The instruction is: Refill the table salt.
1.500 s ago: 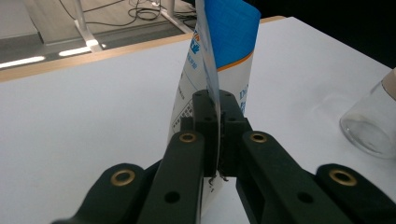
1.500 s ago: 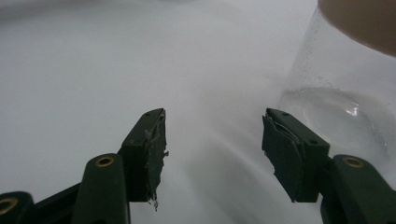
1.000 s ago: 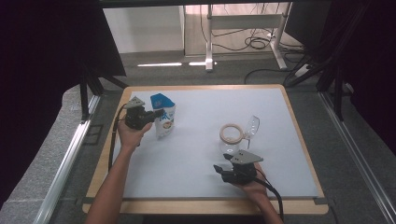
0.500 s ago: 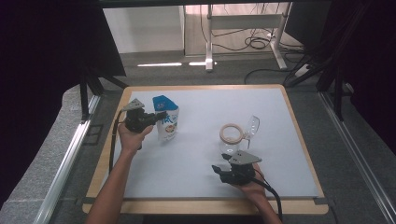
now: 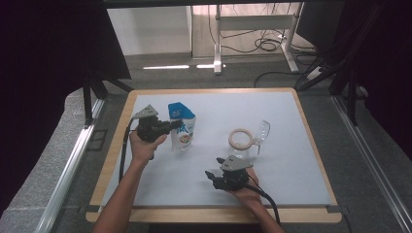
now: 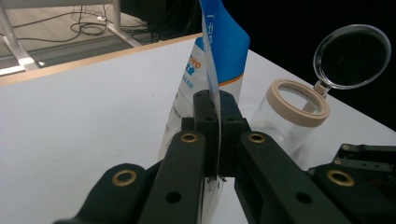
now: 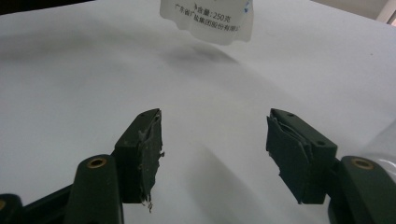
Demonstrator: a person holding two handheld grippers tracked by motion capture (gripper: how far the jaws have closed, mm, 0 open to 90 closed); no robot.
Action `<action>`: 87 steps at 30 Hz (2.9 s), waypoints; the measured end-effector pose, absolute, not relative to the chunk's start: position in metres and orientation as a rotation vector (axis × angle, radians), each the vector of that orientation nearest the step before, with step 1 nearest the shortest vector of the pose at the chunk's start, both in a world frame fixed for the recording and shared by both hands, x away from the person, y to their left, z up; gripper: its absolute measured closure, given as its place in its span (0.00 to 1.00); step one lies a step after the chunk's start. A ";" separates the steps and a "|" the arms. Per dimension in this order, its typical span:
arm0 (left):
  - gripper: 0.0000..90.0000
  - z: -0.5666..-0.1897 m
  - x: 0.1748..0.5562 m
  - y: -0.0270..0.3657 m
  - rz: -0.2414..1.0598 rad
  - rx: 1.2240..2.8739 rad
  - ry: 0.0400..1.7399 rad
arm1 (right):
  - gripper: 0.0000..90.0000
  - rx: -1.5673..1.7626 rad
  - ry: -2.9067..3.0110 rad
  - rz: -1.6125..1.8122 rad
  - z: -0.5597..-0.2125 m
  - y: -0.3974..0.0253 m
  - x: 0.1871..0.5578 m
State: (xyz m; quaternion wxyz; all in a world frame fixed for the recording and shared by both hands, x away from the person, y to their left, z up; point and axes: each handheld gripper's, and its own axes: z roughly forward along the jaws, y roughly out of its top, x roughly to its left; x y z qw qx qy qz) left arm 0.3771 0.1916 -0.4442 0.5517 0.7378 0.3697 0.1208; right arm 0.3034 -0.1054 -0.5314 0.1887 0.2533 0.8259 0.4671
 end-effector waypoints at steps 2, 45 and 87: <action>1.00 -0.444 0.377 0.190 0.282 1.748 0.869 | 0.40 0.714 2.322 1.314 -0.532 -0.104 0.305; 1.00 -0.412 0.347 0.141 0.221 1.773 0.739 | 0.36 0.733 2.192 1.126 -0.532 -0.049 0.341; 1.00 -0.414 0.365 0.110 0.133 1.838 0.720 | 0.54 0.796 2.275 1.305 -0.533 -0.075 0.318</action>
